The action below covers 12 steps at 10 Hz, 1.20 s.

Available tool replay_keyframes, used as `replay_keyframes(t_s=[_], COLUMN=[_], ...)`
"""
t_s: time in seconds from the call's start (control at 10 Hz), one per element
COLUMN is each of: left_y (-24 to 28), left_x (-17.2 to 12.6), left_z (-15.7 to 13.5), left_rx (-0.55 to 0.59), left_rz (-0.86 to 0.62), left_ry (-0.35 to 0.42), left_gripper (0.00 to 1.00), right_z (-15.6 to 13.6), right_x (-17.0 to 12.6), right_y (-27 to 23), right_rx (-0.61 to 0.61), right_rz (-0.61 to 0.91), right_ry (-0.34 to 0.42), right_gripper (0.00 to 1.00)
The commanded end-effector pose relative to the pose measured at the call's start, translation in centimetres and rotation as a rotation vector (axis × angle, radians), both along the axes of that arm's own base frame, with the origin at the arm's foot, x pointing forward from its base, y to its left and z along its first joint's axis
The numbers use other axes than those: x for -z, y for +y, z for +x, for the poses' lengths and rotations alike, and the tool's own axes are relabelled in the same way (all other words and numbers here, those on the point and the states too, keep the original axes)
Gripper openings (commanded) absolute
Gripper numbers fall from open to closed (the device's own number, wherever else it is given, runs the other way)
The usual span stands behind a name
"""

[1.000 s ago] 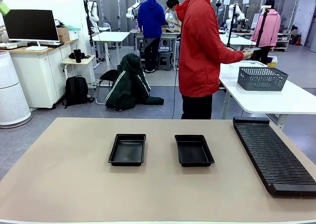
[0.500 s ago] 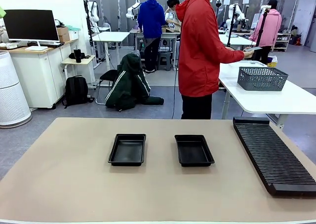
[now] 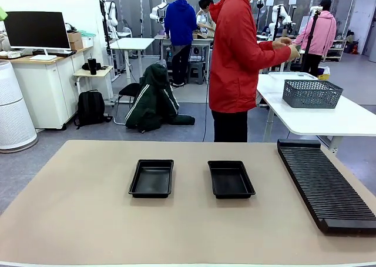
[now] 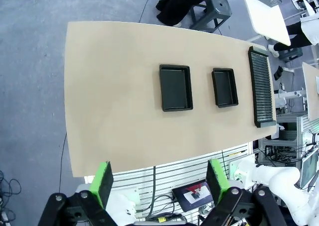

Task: Inspect and transfer BCBs to ESD trays.
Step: Pick up the Blank PCB from the PCB Rack and place it in the left ESD tray.

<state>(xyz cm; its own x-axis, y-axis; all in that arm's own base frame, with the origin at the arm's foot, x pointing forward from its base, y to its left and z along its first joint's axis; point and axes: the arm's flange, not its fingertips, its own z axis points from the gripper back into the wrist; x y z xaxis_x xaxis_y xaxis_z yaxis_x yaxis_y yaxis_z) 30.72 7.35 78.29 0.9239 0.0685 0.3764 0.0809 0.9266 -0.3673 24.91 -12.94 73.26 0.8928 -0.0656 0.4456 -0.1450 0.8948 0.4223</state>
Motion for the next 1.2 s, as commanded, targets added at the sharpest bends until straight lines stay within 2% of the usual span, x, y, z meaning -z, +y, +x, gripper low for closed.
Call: replay_keyframes(t_s=[0.0,1.1], left_y=[0.06,0.06], left_x=[0.01,0.01], left_z=[-0.16,-0.16], left_rx=[-0.001,-0.001], left_rz=[0.0,0.0], left_ry=[-0.003,-0.003], left_gripper=[1.0,1.0], right_z=[-0.04,-0.04], right_x=[0.11,0.11], right_y=[-0.02,-0.02], right_rx=[-0.003,-0.003], right_rz=[0.004,0.004], right_ry=[0.0,0.0], right_gripper=[1.0,1.0])
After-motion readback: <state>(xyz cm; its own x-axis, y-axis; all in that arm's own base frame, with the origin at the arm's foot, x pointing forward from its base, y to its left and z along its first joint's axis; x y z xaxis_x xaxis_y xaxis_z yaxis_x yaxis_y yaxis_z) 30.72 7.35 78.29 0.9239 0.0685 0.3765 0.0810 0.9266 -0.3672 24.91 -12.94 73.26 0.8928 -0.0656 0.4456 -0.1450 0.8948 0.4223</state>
